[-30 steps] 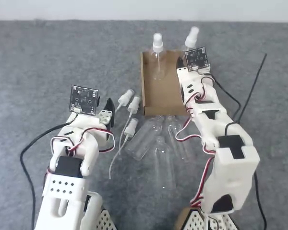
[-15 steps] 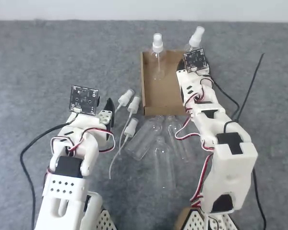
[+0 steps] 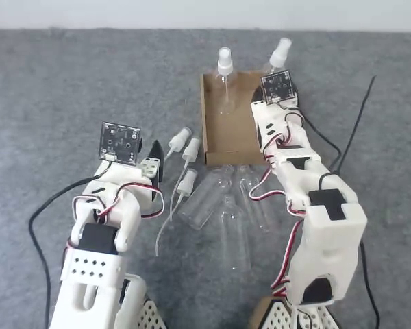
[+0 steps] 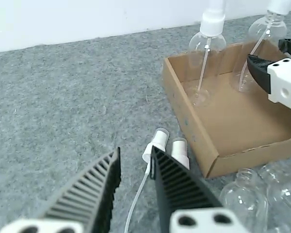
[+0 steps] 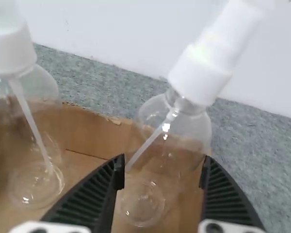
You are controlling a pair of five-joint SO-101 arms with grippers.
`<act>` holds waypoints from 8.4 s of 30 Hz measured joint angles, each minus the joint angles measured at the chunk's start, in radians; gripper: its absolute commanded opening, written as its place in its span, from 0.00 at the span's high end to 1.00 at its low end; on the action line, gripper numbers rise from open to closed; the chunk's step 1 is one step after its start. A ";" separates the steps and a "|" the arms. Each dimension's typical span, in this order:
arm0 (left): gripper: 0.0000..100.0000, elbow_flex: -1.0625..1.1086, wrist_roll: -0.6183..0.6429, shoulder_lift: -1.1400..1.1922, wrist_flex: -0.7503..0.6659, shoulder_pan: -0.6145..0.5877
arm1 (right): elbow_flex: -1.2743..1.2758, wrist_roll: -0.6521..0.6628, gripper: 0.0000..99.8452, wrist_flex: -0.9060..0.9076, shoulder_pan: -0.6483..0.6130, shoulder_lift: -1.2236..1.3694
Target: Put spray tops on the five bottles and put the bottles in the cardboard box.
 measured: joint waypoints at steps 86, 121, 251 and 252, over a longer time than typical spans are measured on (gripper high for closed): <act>0.91 0.000 0.000 0.006 0.000 0.000 | 0.322 -0.236 0.87 1.567 -0.123 -0.690; 0.86 -1.277 -0.195 1.415 0.562 -0.002 | 0.176 0.563 0.99 1.533 0.786 -0.606; 0.99 -0.783 -0.192 0.486 0.529 -0.172 | -0.339 0.324 0.99 1.754 0.241 -0.617; 0.99 -0.813 -0.184 0.445 0.539 -0.183 | -0.276 0.292 0.99 1.726 0.181 -0.684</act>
